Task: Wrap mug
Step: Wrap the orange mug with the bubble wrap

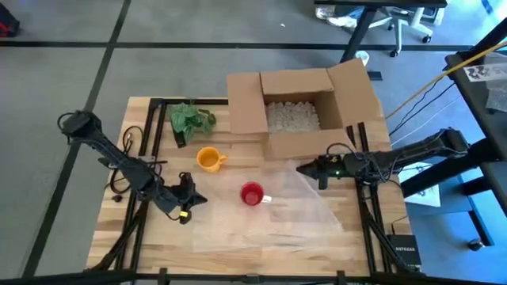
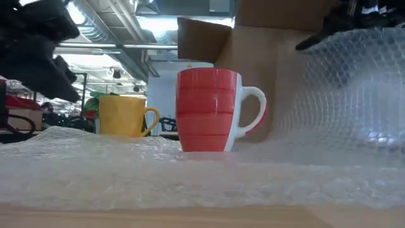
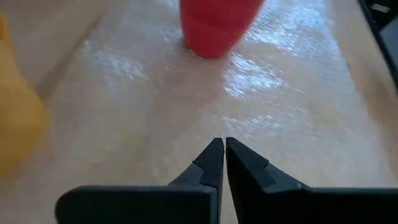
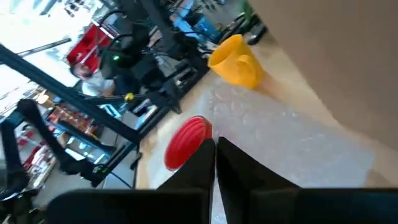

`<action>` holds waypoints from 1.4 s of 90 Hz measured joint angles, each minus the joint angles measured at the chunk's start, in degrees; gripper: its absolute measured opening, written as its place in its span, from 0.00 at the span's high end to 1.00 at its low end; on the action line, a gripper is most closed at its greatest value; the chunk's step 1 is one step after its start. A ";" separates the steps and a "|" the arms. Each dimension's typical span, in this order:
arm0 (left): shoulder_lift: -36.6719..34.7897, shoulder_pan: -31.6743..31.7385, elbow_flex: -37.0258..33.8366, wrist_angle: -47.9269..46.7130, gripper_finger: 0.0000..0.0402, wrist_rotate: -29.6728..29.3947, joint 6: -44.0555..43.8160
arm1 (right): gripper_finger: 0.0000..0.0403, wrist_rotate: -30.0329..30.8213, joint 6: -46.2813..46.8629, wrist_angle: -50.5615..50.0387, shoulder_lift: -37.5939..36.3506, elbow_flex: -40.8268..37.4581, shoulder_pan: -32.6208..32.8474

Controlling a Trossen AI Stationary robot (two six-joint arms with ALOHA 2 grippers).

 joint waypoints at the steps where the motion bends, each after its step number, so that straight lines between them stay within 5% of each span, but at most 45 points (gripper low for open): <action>1: 0.06 0.19 0.00 0.05 1.00 0.18 0.10 | 1.00 -0.08 0.01 -0.06 0.29 0.13 0.00; 56: 18.44 6.66 0.02 22.71 1.00 7.86 7.94 | 1.00 -8.72 -7.51 -0.17 19.60 16.87 -0.07; 126: 19.05 9.95 0.13 27.83 1.00 11.02 11.96 | 1.00 -17.28 -12.28 8.14 38.18 31.95 -3.31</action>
